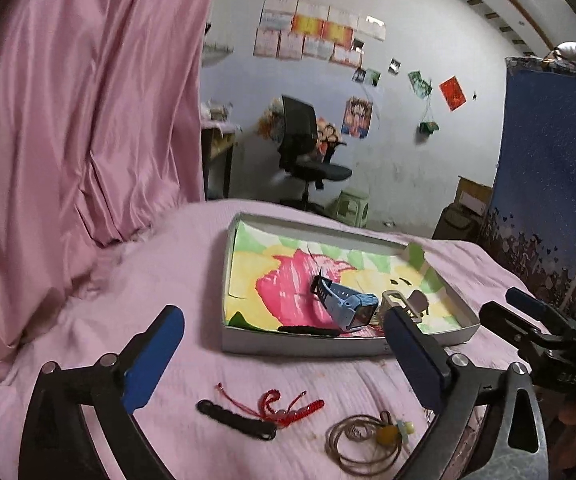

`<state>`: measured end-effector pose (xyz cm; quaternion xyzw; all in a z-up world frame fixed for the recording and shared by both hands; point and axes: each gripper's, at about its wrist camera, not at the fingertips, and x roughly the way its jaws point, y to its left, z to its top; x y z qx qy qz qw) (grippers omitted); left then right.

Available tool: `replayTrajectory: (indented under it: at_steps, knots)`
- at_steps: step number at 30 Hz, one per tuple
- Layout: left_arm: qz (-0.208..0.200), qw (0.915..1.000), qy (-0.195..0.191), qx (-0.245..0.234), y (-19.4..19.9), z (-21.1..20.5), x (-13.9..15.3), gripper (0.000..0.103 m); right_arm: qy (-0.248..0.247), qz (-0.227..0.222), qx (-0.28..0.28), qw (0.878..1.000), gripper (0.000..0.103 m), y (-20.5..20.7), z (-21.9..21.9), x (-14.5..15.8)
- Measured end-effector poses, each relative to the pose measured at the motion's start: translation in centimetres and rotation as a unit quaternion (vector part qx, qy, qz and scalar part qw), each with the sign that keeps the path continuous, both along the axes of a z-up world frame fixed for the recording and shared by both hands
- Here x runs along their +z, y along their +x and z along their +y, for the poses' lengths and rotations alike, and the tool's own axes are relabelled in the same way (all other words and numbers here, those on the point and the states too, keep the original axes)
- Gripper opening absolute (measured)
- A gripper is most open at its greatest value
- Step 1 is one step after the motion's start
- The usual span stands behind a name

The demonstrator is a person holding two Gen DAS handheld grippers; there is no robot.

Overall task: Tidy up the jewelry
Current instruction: 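Open both tools to set the watch and clip in the tray, then grasp the yellow-bead keychain with the left tool while the right tool grasps the white plastic strip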

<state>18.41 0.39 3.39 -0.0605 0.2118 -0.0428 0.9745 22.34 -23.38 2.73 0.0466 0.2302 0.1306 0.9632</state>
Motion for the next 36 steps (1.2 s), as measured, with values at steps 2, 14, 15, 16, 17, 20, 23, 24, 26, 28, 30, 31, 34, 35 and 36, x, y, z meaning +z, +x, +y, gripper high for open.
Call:
replayTrajectory:
  at_steps: [2,14,15,16,17,20,23,24,26,28,30,31,34,35,36]
  knots:
    - [-0.010,0.9999,0.005,0.000,-0.9,-0.1,0.1,0.103,-0.003,-0.016,0.000,1.000,0.101,-1.3,0.0,0.3]
    - [-0.027,0.9989,0.035,-0.013,-5.9,-0.8,-0.3,0.103,-0.019,-0.064,0.008,0.998,0.102,-6.8,0.6,1.3]
    - [-0.026,0.9989,0.035,-0.015,-6.2,-0.8,-0.4,0.103,-0.021,-0.065,0.009,0.998,0.102,-7.0,0.6,1.2]
    - [-0.024,0.9989,0.036,-0.016,-6.4,-0.8,-0.5,0.103,-0.023,-0.066,0.011,0.997,0.102,-7.4,0.6,1.1]
    - [-0.021,0.9990,0.036,-0.018,-6.6,-0.8,-0.6,0.103,-0.025,-0.067,0.013,0.997,0.102,-7.8,0.6,1.0]
    - [-0.010,0.9990,0.036,-0.024,-7.0,-1.0,-1.1,0.103,-0.034,-0.067,0.016,0.997,0.102,-8.8,0.6,0.6]
    - [0.007,0.9989,0.036,-0.030,-6.8,-1.0,-1.6,0.103,-0.043,-0.059,0.020,0.997,0.101,-9.3,0.6,0.0]
    - [0.013,0.9987,0.035,-0.034,-6.7,-1.0,-1.7,0.103,-0.045,-0.056,0.023,0.997,0.101,-9.4,0.5,-0.2]
    - [0.026,0.9982,0.033,-0.043,-6.6,-1.1,-2.0,0.103,-0.051,-0.049,0.025,0.997,0.101,-9.6,0.5,-0.6]
    - [0.038,0.9975,0.031,-0.050,-6.4,-1.1,-2.3,0.103,-0.058,-0.038,0.029,0.997,0.101,-9.6,0.5,-1.0]
    - [0.054,0.9964,0.028,-0.058,-6.2,-1.1,-2.7,0.103,-0.063,-0.028,0.033,0.997,0.101,-9.7,0.4,-1.5]
    - [0.061,0.9959,0.027,-0.061,-6.0,-1.2,-2.9,0.103,-0.065,-0.023,0.036,0.997,0.101,-9.8,0.4,-1.7]
    - [0.081,0.9938,0.021,-0.074,-5.8,-1.4,-3.5,0.103,-0.069,-0.011,0.042,0.997,0.101,-9.8,0.3,-2.2]
    - [0.085,0.9932,0.020,-0.077,-5.7,-1.5,-3.7,0.103,-0.070,-0.006,0.046,0.996,0.101,-9.8,0.4,-2.3]
    - [0.088,0.9926,0.020,-0.081,-5.6,-1.5,-3.8,0.103,-0.072,-0.003,0.047,0.996,0.101,-9.8,0.4,-2.5]
